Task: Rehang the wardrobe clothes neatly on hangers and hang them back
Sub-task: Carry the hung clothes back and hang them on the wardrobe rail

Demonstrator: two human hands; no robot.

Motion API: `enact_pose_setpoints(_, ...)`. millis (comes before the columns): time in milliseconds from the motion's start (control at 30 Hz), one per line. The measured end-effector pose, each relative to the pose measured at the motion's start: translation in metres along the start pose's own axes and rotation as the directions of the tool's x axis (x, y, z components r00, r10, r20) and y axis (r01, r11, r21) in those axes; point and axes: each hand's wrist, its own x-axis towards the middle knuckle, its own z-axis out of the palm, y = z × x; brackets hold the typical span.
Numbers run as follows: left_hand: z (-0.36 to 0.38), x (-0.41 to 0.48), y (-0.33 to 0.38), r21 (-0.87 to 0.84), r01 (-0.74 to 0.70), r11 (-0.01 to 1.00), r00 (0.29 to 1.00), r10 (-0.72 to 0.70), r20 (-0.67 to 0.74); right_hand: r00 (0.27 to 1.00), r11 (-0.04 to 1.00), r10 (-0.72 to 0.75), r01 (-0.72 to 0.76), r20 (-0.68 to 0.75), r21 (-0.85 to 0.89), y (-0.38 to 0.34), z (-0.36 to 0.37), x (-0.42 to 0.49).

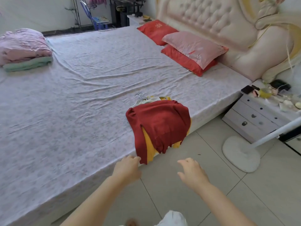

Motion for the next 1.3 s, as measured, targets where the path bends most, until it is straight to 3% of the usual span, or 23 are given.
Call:
enact_pose_setpoints(167,-0.025,0.081,0.008,-0.05,0.05,0.997,0.999,-0.05,0.016,0.998,0.998,-0.065,0.065,0.014,0.019,0.014,-0.029,0.092)
enact_pose_setpoints(333,-0.052,0.155,0.024,-0.13,0.195,0.972,0.981,-0.195,0.012,0.982,0.984,-0.174,0.177,0.067,-0.033,0.035,-0.067,0.189)
enact_pose_setpoints(700,-0.107,0.259,0.045,-0.196,0.338,0.92,0.939,-0.344,0.004,0.926,0.931,-0.339,0.356,0.168,-0.082,0.042,-0.136,0.34)
enact_pose_setpoints(1067,-0.138,0.356,0.004,-0.229,0.333,0.915,0.941,-0.338,0.021,0.91,0.917,-0.344,0.379,0.233,-0.127,0.008,-0.156,0.453)
enact_pose_setpoints(1300,-0.137,0.407,-0.02,-0.278,0.413,0.867,0.908,-0.415,0.055,0.869,0.899,-0.372,0.425,0.326,-0.107,-0.02,-0.136,0.541)
